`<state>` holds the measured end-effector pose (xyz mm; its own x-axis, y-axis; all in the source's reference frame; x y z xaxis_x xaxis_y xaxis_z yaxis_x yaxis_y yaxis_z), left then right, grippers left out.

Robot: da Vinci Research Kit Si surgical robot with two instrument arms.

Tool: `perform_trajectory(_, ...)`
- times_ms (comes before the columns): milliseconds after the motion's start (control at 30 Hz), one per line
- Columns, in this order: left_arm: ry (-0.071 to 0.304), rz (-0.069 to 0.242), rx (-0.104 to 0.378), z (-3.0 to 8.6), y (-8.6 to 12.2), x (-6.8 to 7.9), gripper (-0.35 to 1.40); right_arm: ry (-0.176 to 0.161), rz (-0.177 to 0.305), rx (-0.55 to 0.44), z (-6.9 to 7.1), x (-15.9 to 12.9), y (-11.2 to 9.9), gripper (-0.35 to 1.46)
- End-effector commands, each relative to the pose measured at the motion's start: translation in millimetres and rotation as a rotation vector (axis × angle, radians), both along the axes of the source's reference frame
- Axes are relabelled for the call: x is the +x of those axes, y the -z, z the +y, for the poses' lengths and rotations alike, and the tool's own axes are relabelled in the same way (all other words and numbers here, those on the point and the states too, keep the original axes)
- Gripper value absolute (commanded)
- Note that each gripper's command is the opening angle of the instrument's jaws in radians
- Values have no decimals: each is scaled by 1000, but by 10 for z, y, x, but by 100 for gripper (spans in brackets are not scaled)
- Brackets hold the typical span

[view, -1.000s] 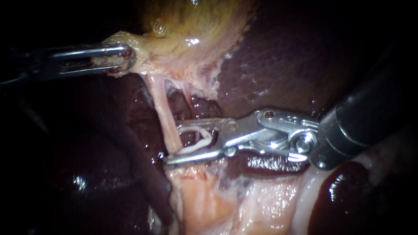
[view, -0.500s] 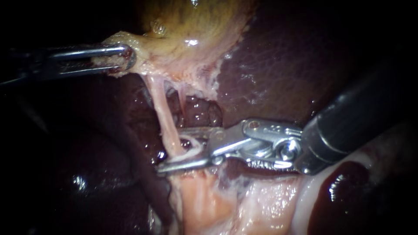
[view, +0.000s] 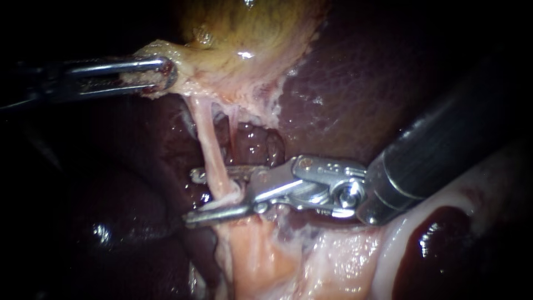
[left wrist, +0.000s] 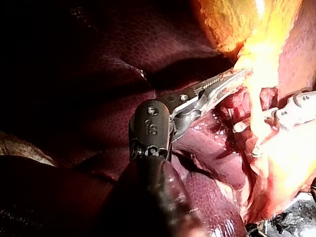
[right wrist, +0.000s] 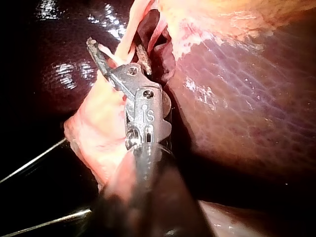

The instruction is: Clipping first clip left tube

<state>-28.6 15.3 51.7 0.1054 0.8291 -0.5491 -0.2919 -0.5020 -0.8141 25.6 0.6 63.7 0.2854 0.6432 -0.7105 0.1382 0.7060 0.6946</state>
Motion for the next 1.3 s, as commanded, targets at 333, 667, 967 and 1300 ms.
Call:
perform_trajectory(333,0,1,0,-1,0,1,-35,54,93,25,-21,7,40,49)
perform_trajectory(667,0,1,0,-1,0,1,-35,82,162,58,-36,17,82,49)
perform_trajectory(967,0,0,0,-1,0,1,-35,82,165,64,-27,10,84,41)
perform_trajectory(1300,0,1,0,0,0,1,-35,72,159,70,-18,1,80,16)
